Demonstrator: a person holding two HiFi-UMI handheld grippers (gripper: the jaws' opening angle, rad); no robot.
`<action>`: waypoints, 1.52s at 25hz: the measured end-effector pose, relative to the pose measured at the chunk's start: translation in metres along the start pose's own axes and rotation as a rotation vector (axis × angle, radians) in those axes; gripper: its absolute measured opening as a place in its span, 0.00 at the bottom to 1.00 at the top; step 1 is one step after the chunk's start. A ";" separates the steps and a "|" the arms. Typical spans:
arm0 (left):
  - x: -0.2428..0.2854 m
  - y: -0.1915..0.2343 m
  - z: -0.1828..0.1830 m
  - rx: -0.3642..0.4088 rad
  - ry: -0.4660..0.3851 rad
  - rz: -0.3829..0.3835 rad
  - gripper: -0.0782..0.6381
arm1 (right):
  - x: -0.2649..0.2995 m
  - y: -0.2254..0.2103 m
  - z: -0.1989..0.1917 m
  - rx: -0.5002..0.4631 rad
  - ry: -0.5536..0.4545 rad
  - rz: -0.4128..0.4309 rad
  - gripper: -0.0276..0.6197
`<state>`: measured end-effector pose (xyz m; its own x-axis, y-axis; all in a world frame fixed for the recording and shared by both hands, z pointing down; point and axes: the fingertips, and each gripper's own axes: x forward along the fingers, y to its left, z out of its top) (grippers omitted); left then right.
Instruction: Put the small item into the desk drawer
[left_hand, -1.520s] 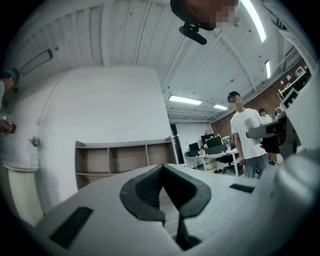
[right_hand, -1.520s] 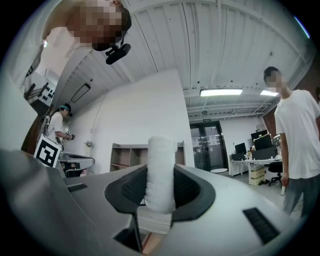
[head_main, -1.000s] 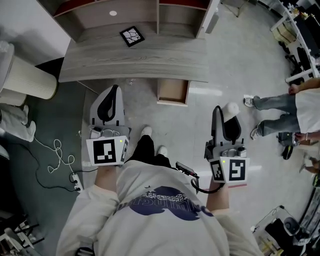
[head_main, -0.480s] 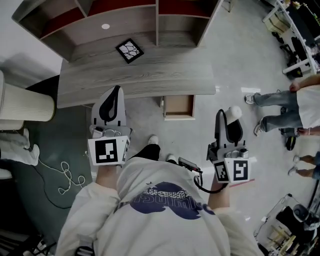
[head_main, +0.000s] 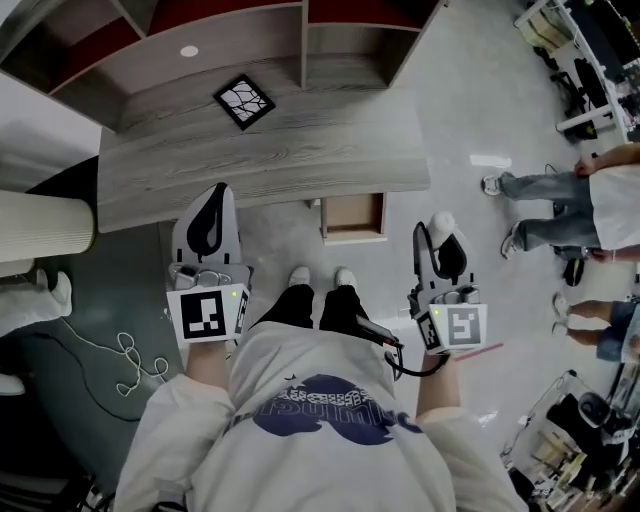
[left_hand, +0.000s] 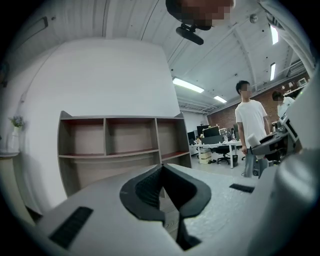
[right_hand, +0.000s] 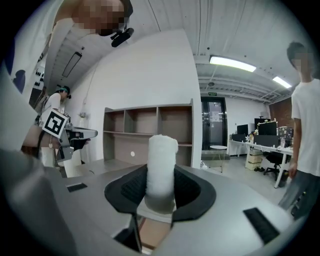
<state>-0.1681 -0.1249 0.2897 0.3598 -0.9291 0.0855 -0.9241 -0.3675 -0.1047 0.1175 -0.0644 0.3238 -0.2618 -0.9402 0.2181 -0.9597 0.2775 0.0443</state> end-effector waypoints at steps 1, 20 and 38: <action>0.000 -0.002 -0.002 0.001 0.005 0.003 0.12 | 0.005 -0.002 -0.008 -0.014 0.022 0.016 0.24; -0.013 -0.044 -0.054 -0.035 0.133 0.197 0.12 | 0.086 0.027 -0.245 -0.437 0.480 0.553 0.24; -0.022 -0.042 -0.125 -0.077 0.184 0.281 0.12 | 0.126 0.064 -0.420 -0.796 0.768 0.867 0.24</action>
<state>-0.1532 -0.0840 0.4161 0.0668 -0.9680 0.2421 -0.9933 -0.0874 -0.0753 0.0661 -0.0820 0.7632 -0.3642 -0.1459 0.9198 -0.1420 0.9848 0.1000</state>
